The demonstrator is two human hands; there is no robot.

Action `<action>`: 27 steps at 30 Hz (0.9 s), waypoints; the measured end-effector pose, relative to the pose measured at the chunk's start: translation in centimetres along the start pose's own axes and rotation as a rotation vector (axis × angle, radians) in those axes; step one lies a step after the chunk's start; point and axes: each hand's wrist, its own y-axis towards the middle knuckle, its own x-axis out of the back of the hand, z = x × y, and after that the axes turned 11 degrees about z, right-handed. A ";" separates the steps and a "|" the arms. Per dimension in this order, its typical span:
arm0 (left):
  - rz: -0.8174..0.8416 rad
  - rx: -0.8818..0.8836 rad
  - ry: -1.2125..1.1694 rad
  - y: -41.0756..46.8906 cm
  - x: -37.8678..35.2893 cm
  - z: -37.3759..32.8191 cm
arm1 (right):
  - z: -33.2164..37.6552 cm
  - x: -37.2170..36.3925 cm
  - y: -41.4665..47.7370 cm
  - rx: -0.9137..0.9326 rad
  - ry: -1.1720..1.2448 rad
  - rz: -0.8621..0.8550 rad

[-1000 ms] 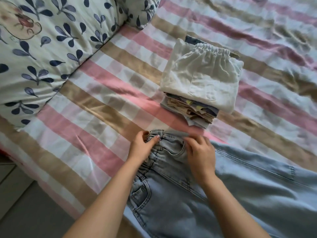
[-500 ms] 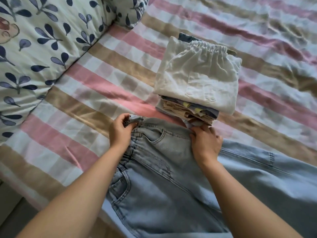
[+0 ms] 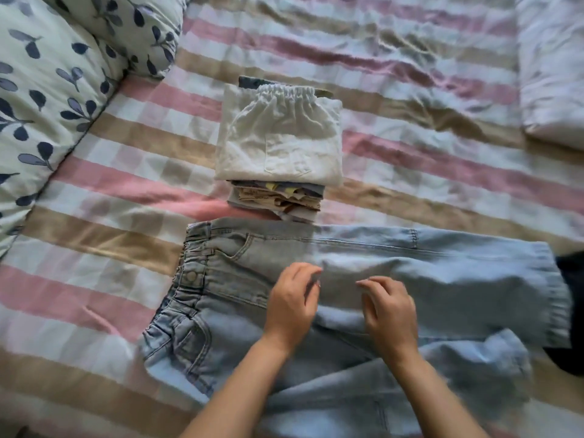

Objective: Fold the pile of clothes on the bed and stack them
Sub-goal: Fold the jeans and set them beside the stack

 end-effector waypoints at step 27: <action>0.486 -0.401 0.448 -9.2 -18.9 -12.4 | -17.5 7.6 -19.5 -0.574 0.624 -0.239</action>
